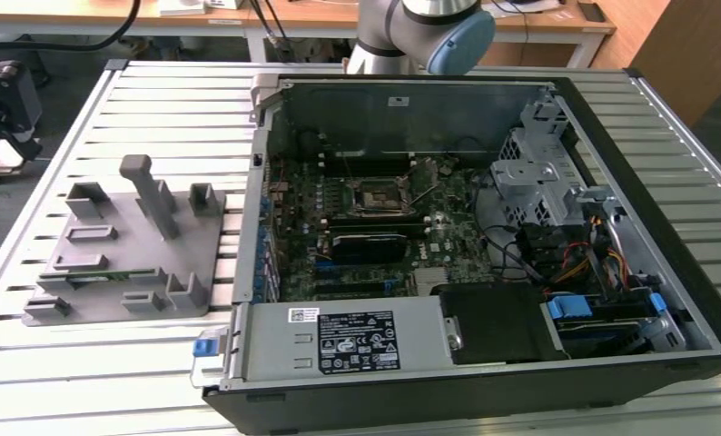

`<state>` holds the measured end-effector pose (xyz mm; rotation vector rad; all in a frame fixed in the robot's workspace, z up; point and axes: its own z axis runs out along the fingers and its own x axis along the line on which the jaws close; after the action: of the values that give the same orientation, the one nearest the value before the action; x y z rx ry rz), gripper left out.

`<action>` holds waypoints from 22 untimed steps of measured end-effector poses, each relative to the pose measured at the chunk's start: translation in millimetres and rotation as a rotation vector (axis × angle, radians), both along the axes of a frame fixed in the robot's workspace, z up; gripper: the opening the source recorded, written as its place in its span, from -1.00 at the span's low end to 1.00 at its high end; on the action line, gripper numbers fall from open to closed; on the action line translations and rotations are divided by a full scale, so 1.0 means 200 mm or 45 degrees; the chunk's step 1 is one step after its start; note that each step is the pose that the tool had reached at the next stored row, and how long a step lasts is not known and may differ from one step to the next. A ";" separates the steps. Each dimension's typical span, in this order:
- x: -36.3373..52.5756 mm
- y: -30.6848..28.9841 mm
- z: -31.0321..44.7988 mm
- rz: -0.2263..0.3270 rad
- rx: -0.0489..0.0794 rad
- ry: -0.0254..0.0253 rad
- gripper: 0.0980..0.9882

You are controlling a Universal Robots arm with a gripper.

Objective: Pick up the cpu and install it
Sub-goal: 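Pick up the cpu and move it towards the insertion slot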

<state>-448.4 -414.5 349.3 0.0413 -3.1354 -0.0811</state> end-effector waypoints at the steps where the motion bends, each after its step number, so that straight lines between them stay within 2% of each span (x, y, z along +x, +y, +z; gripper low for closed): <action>1: 0.000 0.000 0.002 0.000 0.000 0.0000 -0.01; 22: 0.000 0.000 0.057 0.000 0.000 0.0000 -0.01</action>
<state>-448.5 -414.5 360.7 0.0413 -3.1354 -0.0811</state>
